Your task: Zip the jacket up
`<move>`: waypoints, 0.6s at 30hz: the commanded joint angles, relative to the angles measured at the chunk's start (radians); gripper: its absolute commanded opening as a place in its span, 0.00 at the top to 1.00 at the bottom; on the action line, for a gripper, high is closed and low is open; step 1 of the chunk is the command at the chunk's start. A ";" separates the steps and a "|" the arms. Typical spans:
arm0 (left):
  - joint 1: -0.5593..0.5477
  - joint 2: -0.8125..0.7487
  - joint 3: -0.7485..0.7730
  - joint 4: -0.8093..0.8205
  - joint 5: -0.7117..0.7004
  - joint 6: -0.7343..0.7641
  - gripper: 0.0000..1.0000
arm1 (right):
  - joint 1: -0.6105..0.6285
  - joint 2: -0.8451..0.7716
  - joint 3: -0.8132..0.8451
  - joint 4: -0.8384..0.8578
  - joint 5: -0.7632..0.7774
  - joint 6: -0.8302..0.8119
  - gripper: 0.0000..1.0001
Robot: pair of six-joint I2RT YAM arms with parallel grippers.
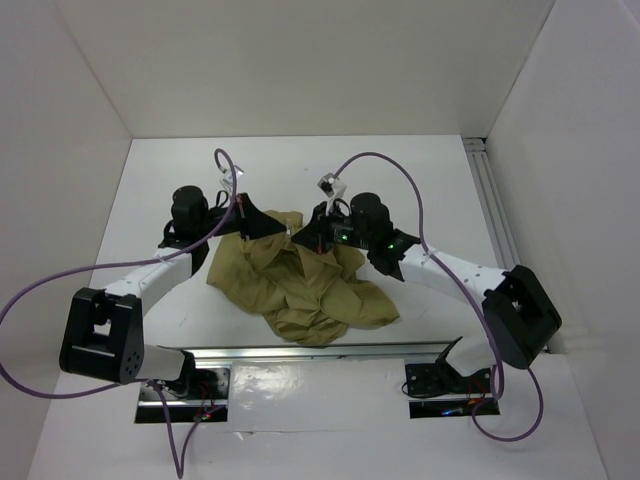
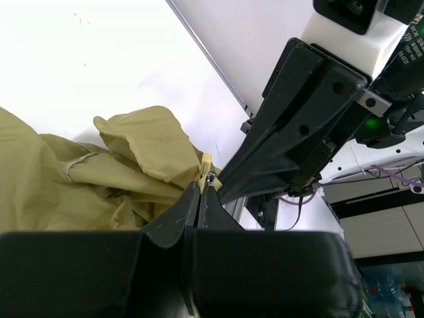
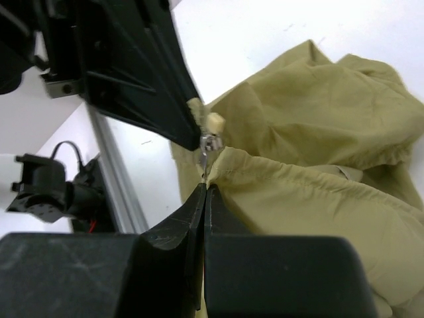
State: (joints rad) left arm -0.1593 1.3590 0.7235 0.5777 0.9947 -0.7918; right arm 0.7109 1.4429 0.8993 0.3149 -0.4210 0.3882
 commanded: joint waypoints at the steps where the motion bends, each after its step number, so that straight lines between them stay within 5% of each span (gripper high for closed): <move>1: 0.007 -0.015 0.017 0.039 0.012 0.006 1.00 | 0.007 -0.044 0.046 -0.036 0.088 -0.029 1.00; 18: 0.007 0.015 0.017 0.070 0.059 -0.014 1.00 | 0.007 -0.093 -0.025 0.059 0.083 -0.009 1.00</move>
State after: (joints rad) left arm -0.1581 1.3602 0.7235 0.5922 1.0191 -0.7944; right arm 0.7109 1.3998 0.8898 0.2970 -0.3199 0.3843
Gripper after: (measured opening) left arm 0.087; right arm 0.010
